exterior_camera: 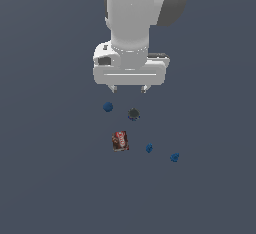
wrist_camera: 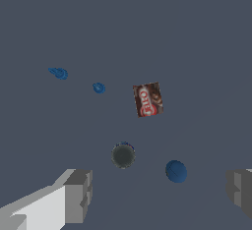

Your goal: Pick up a designated object from a clutter of objects.

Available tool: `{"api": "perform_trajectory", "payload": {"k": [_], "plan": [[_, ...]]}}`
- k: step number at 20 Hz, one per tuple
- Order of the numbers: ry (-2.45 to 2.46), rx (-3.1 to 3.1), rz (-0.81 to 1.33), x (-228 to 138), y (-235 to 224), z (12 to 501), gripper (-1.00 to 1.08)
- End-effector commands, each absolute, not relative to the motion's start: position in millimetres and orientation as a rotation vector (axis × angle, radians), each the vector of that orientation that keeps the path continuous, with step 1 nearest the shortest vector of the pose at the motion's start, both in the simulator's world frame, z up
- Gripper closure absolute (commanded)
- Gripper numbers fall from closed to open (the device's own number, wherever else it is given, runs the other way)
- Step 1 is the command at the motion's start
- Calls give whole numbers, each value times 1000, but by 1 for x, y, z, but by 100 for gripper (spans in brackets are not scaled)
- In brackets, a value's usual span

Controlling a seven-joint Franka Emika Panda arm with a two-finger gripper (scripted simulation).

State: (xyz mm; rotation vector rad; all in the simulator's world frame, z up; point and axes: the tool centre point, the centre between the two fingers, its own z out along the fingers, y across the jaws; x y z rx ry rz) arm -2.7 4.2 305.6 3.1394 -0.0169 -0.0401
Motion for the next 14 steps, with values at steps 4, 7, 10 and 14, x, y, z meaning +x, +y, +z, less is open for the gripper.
{"api": "perform_trajectory", "payload": {"k": [4, 7, 10, 14], "plan": [[-13, 3143, -44, -3, 4, 306, -92], [-1, 3151, -55, -4, 4, 306, -92], [5, 3156, -61, -4, 5, 306, -92], [3, 3155, -60, -4, 4, 306, -92]]}}
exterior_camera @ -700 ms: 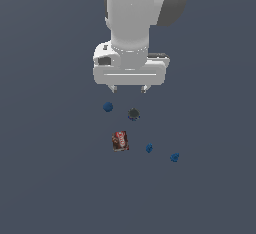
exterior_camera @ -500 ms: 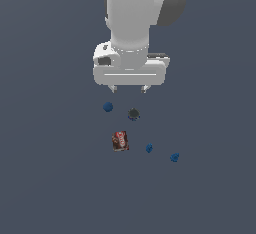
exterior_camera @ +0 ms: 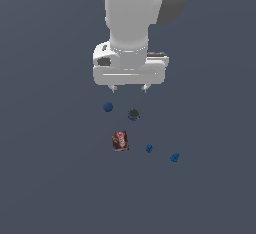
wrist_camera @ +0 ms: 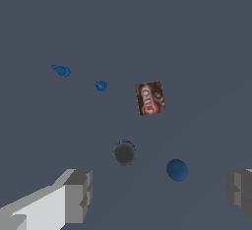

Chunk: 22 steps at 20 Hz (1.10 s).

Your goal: Pick up a designated object from a clutter of objects.

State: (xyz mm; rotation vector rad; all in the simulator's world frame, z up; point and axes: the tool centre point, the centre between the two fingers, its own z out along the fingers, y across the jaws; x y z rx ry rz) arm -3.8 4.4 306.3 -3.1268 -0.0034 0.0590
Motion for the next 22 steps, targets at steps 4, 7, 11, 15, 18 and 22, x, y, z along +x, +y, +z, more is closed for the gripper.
{"api": "perform_trajectory", "payload": {"k": [4, 7, 11, 15, 18, 22], "plan": [[12, -3126, 58, -5, 1, 300, -92], [35, -3125, 56, -7, -3, 291, -92], [81, -3123, 52, -11, -13, 273, -92], [145, -3119, 47, -18, -25, 249, -92], [206, -3115, 42, -27, -37, 227, -92], [300, -3107, 34, -43, -54, 194, -92]]}}
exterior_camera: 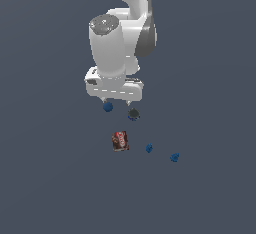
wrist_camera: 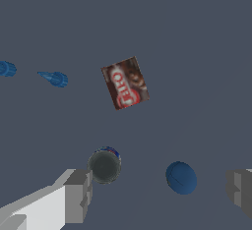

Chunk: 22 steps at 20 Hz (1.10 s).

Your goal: Pick up a designated object from a clutter of objects.

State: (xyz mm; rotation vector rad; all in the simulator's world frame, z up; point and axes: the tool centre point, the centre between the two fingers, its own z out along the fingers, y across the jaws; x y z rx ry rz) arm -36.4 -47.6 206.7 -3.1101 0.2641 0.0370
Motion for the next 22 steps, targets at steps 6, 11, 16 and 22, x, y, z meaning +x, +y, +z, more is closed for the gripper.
{"api": "perform_trajectory", "payload": {"k": [6, 11, 16, 22], "plan": [[445, -3093, 22, -74, -78, 149, -92], [557, -3080, 13, -104, -94, 118, -92], [640, -3069, 6, -128, -105, 98, -92], [699, -3061, 1, -146, -111, 84, -92]]}}
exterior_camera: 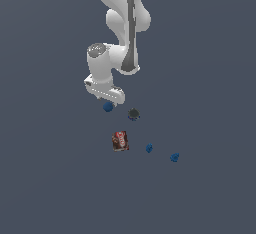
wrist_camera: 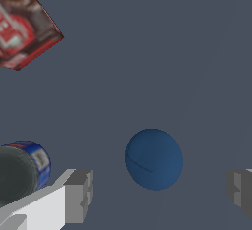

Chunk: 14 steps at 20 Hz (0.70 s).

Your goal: Pick up a designated object from a clutter of objects.

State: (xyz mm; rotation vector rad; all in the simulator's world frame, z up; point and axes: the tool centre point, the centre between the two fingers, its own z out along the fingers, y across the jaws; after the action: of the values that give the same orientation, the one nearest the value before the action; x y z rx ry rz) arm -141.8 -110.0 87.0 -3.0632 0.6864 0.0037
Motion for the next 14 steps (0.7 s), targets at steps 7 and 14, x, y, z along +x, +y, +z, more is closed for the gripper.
{"api": "perform_trajectory", "payload": {"k": [7, 14], "plan": [[711, -3060, 1, -150, -113, 81, -92], [712, -3060, 1, -150, -113, 68, -92]]}}
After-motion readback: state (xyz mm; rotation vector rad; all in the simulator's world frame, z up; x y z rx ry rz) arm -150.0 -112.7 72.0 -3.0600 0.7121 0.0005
